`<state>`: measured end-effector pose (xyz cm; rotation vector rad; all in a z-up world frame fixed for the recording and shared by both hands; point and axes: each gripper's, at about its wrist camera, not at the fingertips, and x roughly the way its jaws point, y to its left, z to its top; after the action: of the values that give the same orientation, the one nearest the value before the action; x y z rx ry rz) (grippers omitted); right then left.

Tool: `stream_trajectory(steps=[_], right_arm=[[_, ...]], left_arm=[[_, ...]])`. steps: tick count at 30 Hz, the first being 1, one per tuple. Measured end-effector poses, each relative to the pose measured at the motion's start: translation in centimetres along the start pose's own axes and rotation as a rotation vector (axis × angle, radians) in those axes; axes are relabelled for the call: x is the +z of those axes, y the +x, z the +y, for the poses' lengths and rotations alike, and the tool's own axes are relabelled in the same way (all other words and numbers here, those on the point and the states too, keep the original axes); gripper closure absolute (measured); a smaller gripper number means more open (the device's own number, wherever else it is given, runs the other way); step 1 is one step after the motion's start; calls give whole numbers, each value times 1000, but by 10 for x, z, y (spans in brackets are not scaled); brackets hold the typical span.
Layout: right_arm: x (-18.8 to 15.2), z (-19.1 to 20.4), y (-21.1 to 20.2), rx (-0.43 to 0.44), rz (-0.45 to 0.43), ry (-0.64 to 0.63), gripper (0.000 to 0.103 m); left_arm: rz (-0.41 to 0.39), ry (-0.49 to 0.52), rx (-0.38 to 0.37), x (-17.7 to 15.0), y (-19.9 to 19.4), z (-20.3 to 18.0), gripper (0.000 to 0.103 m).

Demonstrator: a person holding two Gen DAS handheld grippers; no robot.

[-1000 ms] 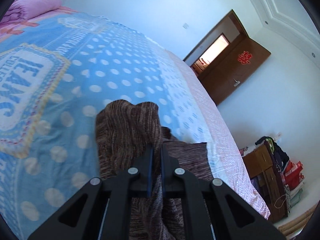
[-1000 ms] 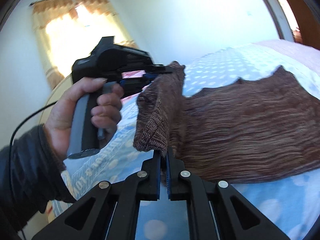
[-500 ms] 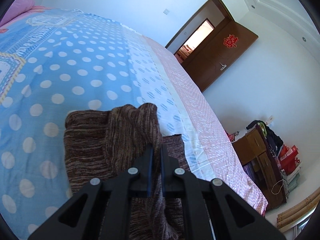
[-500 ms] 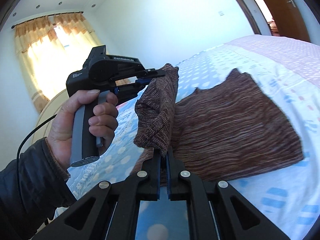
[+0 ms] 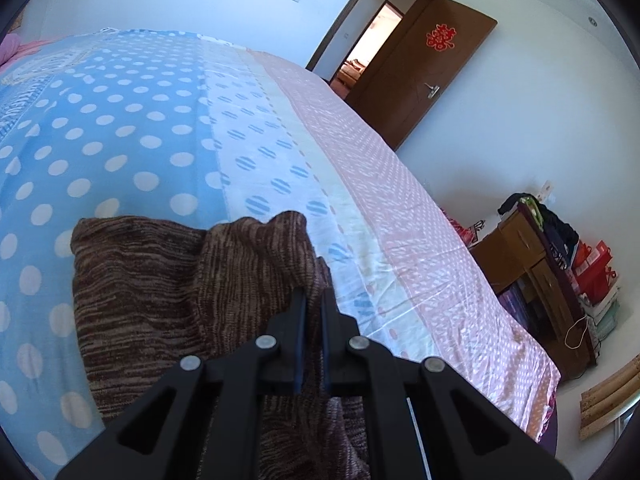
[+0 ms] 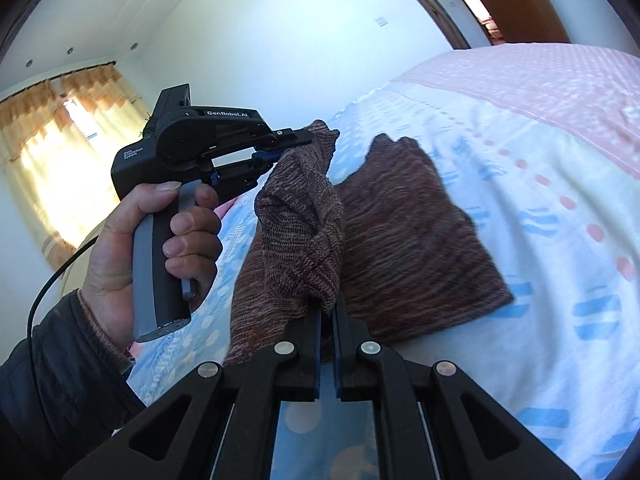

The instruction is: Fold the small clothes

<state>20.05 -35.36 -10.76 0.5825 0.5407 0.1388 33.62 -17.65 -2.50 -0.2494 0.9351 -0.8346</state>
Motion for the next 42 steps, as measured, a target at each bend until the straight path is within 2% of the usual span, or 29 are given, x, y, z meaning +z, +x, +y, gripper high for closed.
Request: stream_trajectory(steps=[5, 10, 13, 15, 19, 22, 23, 24, 26, 28, 32, 34, 36, 38, 40, 42], right_arm=[[-3, -17, -10, -25, -9, 87, 99], [-6, -52, -11, 15, -6, 261, 99], [-8, -55, -13, 32, -18, 274, 100], [-9, -52, -15, 31, -25, 267, 100], [-12, -55, -19, 59, -51, 309, 100], [-13, -56, -19, 64, -59, 316, 100], [-13, -56, -20, 68, -61, 318, 100], [-14, -56, -21, 74, -63, 323, 100], [-14, -58, -23, 86, -73, 335, 100], [-13, -60, -25, 90, -81, 338, 100], [-12, -63, -28, 82, -108, 335, 99], [-13, -64, -33, 74, -118, 335, 99], [-16, -64, -38, 55, -128, 331, 99], [-16, -64, -42, 29, -143, 337, 98], [-15, -65, -49, -17, -165, 353, 96], [-10, -56, -64, -134, -207, 313, 95]], left_arm=[[28, 29, 16, 0, 17, -15, 97], [57, 79, 57, -5, 40, -29, 97], [76, 81, 83, -7, 51, -32, 96], [80, 94, 71, -8, 52, -37, 95], [48, 134, 73, -8, 41, -49, 94], [18, 155, 75, -12, 25, -52, 83], [6, 163, 87, -15, 20, -51, 73], [-6, 176, 114, -21, 14, -49, 57], [-36, 191, 166, -34, 0, -39, 38], [-53, 195, 220, -51, -11, -22, 36], [-22, 191, 367, -85, -14, 21, 36], [-5, 128, 349, -95, -13, 42, 33], [-24, 50, 304, -101, -15, 58, 25], [-30, 37, 287, -101, -12, 61, 25], [-34, 48, 278, -102, -10, 61, 25], [-42, 47, 266, -105, -9, 61, 21]])
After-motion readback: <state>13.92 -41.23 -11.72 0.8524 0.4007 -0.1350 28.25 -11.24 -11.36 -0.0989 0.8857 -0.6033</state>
